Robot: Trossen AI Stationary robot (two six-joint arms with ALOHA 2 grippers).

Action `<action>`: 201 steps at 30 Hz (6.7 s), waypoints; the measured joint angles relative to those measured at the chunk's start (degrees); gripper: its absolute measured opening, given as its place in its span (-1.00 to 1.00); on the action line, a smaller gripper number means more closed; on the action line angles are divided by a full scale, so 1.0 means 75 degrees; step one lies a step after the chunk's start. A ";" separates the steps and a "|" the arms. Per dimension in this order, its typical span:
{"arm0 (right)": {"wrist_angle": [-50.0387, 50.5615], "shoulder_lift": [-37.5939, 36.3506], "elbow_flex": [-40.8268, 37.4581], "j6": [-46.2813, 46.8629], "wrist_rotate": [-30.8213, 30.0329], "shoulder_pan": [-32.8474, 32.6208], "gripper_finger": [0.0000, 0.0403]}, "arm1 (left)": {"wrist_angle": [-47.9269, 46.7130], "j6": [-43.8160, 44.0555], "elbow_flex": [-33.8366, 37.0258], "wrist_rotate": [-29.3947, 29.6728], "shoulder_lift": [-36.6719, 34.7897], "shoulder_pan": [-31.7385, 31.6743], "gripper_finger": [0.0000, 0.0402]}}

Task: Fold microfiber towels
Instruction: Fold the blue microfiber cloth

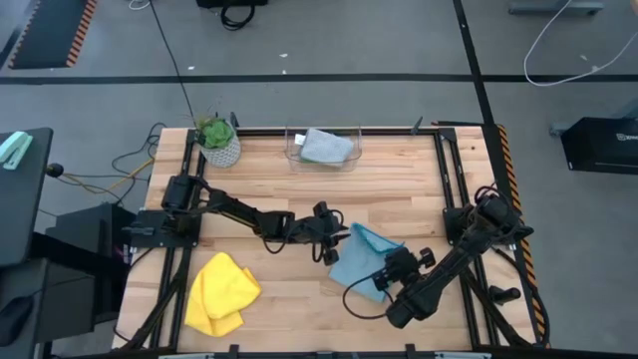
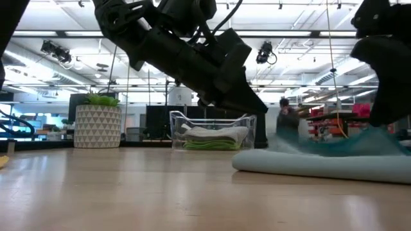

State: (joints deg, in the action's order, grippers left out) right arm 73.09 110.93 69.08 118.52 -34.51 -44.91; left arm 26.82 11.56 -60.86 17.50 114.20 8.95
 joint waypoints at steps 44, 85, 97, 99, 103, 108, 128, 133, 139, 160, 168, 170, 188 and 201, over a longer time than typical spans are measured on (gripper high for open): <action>-0.9977 -0.2894 -0.5462 -0.8346 0.0682 0.4333 -0.98 | 0.0081 -0.1087 0.0794 -0.2622 0.0130 0.0615 -0.96; -1.0551 -0.0229 -0.1988 -1.2984 0.3561 0.5531 -0.94 | 0.1624 -0.0275 0.3971 -0.2332 -0.2978 0.0859 -0.92; -0.8396 -0.3110 -0.2620 -1.4187 0.3432 0.4456 -0.92 | 0.1203 -0.0461 0.3828 -0.1561 -0.2931 0.1230 -0.88; -0.8173 -0.3499 -0.2922 -1.4026 0.3413 0.4184 -0.88 | 0.0839 -0.0616 0.3616 -0.1528 -0.2837 0.1230 -0.85; -0.7933 -0.4293 -0.3542 -1.3682 0.3413 0.3454 -0.69 | 0.0157 -0.0873 0.2596 -0.1526 -0.2117 0.1243 -0.89; -0.6845 -0.4764 -0.3997 -1.2795 0.2971 0.2594 -0.34 | -0.0923 -0.1244 0.1049 -0.1332 -0.1071 0.1367 -0.87; -0.6269 -0.4608 -0.3898 -1.3363 0.2000 0.1925 0.00 | -0.4322 -0.1586 -0.2113 0.0023 0.1044 0.1778 -0.11; -0.6239 -0.4623 -0.3888 -1.3429 0.1900 0.1913 0.00 | -0.4309 -0.1649 -0.2230 -0.0013 0.1278 0.1700 -0.49; -0.6535 -0.4426 -0.3902 -1.3474 0.1887 0.1918 0.04 | -0.4479 -0.2024 -0.2245 0.0235 0.1175 0.1779 -0.94; -0.7104 -0.2843 -0.3880 -1.3867 0.1153 0.1851 0.22 | -0.4736 -0.1030 -0.2169 0.0507 0.0040 0.1731 -0.97; -0.7186 -0.2602 -0.3931 -1.3851 0.0922 0.1713 -0.06 | -0.4434 -0.0521 -0.1769 0.0887 -0.0196 0.1797 -0.97; -0.7168 -0.2601 -0.3934 -1.3837 0.0869 0.1650 -0.19 | -0.3934 -0.0297 -0.1500 0.0949 -0.0249 0.1818 -0.97; -0.7596 -0.3559 -0.3585 -1.3486 0.0670 0.1469 -0.89 | -0.1629 0.1586 0.1424 0.2329 -0.2033 0.2901 -0.97; -0.7145 -0.3381 -0.2587 -1.3873 0.2211 0.3156 -0.88 | -0.3288 0.3771 0.1428 0.3884 -0.2100 0.3187 -0.97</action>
State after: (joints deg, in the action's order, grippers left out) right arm 19.50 85.58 49.67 14.47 -17.93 -21.24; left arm 2.16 39.84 -50.15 46.62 98.45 32.85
